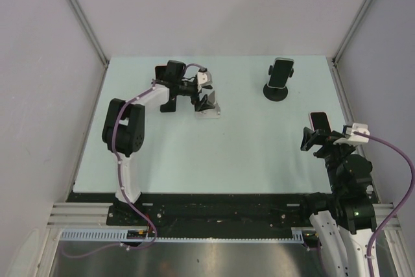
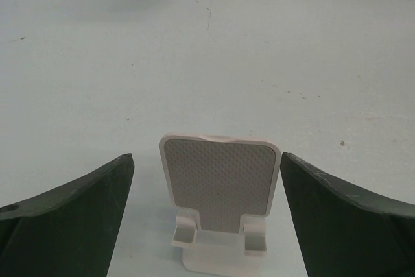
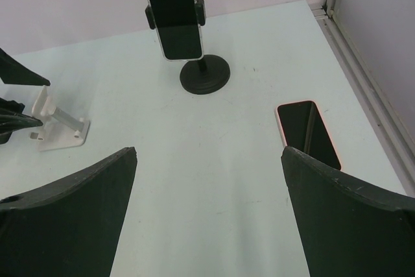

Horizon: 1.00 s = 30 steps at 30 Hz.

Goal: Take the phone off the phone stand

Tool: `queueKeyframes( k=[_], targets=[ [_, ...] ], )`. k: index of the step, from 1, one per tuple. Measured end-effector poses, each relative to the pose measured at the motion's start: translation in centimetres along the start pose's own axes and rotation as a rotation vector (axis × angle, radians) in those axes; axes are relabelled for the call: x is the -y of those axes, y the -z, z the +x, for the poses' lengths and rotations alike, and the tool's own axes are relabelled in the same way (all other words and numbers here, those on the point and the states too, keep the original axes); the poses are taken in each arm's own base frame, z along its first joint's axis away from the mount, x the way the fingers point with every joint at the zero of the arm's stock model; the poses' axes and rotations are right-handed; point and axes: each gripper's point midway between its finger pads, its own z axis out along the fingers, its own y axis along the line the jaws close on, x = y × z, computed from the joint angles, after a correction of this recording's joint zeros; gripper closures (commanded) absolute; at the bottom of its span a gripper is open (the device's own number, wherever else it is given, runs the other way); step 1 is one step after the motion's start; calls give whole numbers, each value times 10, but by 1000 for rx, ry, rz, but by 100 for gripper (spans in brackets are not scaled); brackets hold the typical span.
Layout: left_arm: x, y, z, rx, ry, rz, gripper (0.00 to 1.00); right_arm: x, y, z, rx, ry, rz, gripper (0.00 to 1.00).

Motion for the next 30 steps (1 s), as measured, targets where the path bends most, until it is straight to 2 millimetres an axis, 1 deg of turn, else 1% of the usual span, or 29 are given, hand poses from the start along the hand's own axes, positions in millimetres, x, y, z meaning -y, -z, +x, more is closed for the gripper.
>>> queueKeyframes(
  k=[6,8,11,12,14,15,20,23,24,26,27,30],
  targets=[
    [-3,-7,5,9,35,16,11,-1,-1,1,-6,1,-3,0],
    [-1,-8,5,13,45,23,13,-1,-1,1,-5,1,-4,0],
    [1,-8,5,20,57,32,20,-1,-2,1,-6,1,-6,0],
    [1,-9,5,21,64,33,26,-1,-2,1,-6,1,-6,0],
    [2,-9,5,24,77,38,34,-2,-2,1,-7,1,-7,0],
    [2,-10,5,26,85,40,40,-2,-2,1,-7,1,-7,0],
    [4,-10,4,29,104,44,51,-2,-2,1,-8,2,-10,0],
    [6,-9,4,30,108,42,61,-2,-2,2,-9,2,-12,0],
    [8,-8,4,29,113,41,67,-2,-2,2,-10,2,-12,0],
    [15,-3,4,19,138,36,73,-2,-2,3,-8,2,-12,0],
    [19,-1,4,12,158,35,77,-2,-2,2,-6,1,-13,0],
    [27,7,2,-8,205,17,83,-2,0,1,8,-1,-16,0]
  ],
)
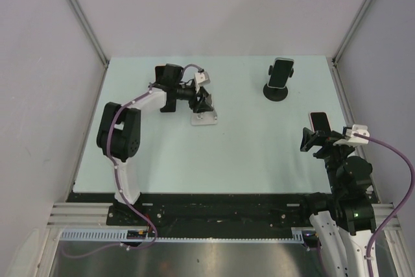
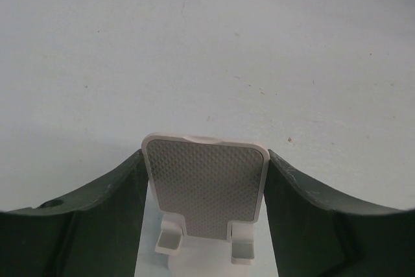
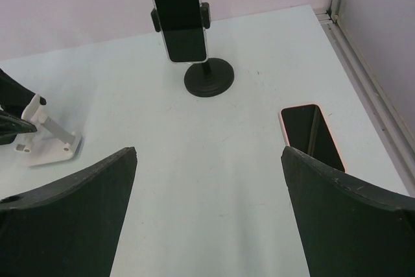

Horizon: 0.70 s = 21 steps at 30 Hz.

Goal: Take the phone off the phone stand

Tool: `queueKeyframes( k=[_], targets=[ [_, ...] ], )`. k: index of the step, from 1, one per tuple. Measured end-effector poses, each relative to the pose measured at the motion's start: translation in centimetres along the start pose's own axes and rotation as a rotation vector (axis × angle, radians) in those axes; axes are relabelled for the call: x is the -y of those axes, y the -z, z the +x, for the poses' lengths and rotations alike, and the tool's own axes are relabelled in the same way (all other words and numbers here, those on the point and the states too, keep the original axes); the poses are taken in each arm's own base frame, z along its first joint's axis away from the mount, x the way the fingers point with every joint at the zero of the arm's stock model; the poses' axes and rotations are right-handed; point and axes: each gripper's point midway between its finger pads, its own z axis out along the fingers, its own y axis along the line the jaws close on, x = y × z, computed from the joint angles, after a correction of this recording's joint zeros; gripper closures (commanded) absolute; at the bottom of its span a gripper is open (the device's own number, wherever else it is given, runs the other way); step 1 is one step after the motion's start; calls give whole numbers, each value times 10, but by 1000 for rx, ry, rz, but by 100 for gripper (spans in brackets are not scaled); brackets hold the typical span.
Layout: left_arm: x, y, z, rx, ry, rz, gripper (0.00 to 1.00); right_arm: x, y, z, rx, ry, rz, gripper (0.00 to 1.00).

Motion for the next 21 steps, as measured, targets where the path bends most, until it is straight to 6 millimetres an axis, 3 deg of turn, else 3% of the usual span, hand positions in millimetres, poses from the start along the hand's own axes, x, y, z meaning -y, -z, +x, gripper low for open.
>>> queueKeyframes(
  k=[6,11,15,21],
  targets=[
    [6,17,-1,-49,104,-108,96,-3,3,-3,21,-4,-17,0],
    [25,49,10,-117,174,-262,99,-5,7,-6,38,-7,-32,0],
    [29,92,17,-165,214,-473,99,-7,10,-8,52,-9,-46,0],
    [6,179,35,-197,292,-858,99,-10,13,-11,67,-14,-65,0]
  ],
)
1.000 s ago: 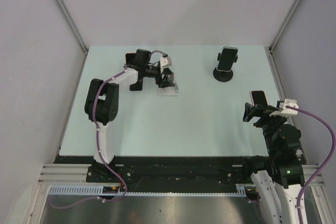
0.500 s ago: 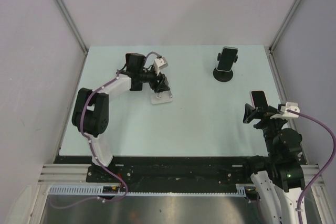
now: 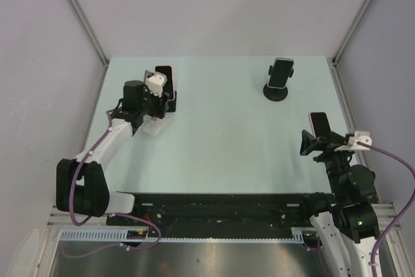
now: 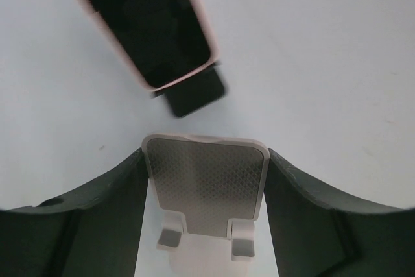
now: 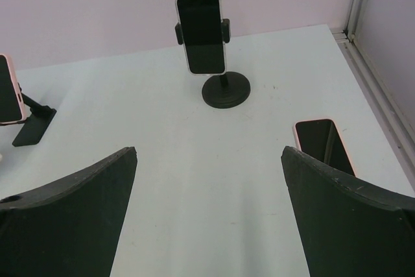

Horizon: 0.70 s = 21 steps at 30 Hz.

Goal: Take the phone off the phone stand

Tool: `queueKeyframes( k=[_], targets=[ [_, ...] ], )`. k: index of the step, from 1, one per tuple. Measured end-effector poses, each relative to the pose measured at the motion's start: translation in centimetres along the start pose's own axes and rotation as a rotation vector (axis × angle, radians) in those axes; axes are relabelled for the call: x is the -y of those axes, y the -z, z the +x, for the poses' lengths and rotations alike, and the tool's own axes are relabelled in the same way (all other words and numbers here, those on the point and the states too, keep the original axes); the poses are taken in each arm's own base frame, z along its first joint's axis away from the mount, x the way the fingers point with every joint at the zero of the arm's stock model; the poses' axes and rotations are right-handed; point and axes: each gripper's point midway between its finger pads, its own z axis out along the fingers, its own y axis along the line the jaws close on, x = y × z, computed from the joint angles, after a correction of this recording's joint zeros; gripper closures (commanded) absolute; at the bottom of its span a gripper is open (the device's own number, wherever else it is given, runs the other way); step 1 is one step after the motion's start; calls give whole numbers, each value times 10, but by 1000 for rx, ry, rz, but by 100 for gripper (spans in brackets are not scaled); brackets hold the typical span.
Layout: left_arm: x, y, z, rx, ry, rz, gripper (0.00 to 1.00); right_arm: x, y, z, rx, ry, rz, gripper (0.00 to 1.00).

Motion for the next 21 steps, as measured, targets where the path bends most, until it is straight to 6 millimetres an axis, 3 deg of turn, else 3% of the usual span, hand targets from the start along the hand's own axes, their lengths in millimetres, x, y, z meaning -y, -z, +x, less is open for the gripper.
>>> queueKeyframes(
  k=[6,12,14,21],
  targets=[
    [-89,24,25,-1,132,-330,100,-2,3,-2,12,-3,-12,0],
    [-161,41,48,39,229,-517,99,-3,4,-4,20,-5,-20,0],
    [-179,40,58,32,246,-547,99,-4,5,-4,21,-5,-24,0],
    [-200,26,88,-24,260,-558,97,-5,5,-4,20,-5,-30,0]
  ],
)
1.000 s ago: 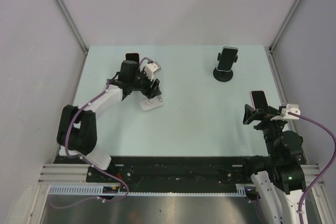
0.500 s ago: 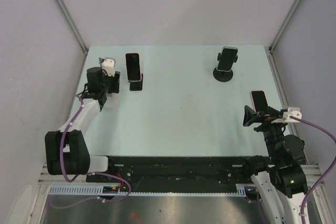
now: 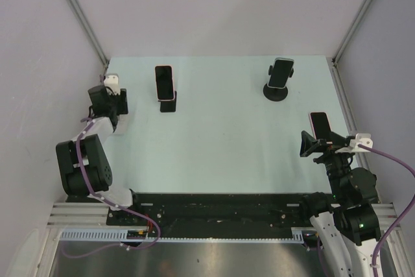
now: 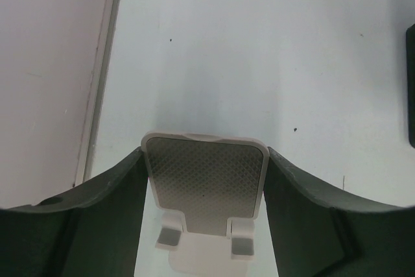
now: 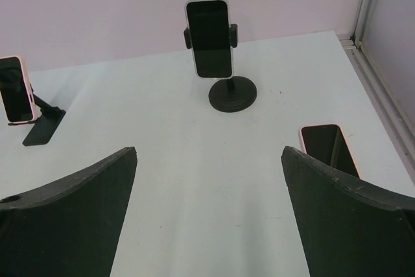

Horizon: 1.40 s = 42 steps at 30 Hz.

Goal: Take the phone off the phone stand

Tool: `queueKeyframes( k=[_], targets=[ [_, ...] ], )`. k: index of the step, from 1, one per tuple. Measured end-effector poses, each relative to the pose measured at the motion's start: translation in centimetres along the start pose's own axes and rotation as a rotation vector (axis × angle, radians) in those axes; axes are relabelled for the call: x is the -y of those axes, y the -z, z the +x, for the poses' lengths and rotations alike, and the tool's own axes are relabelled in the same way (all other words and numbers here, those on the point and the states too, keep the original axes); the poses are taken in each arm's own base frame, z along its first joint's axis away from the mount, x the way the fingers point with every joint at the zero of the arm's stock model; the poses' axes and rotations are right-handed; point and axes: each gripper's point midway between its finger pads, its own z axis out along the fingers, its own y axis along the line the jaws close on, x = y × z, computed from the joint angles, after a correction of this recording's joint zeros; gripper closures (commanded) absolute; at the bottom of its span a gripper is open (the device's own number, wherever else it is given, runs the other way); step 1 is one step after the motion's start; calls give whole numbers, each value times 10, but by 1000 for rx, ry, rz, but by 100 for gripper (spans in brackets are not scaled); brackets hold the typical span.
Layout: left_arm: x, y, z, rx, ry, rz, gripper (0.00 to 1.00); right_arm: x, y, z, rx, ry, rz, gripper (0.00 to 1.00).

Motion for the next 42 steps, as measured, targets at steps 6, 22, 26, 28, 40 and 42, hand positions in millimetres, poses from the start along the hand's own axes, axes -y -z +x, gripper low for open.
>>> queueKeyframes(
  k=[6,22,26,28,40,42],
  targets=[
    [-20,-2,-11,64,0,1,95,-2,0,-1,5,2,-12,0],
    [-24,-1,6,97,-44,63,79,-9,-2,1,3,11,-52,0],
    [-25,-1,6,111,-45,55,77,-9,-1,1,6,12,-54,0],
    [-25,0,7,120,-43,48,77,-9,-1,0,7,13,-55,0],
    [-29,7,13,133,9,-4,59,-12,2,-5,31,10,-72,0],
    [-29,7,14,136,13,-8,55,-12,2,-5,33,10,-76,0]
  ],
)
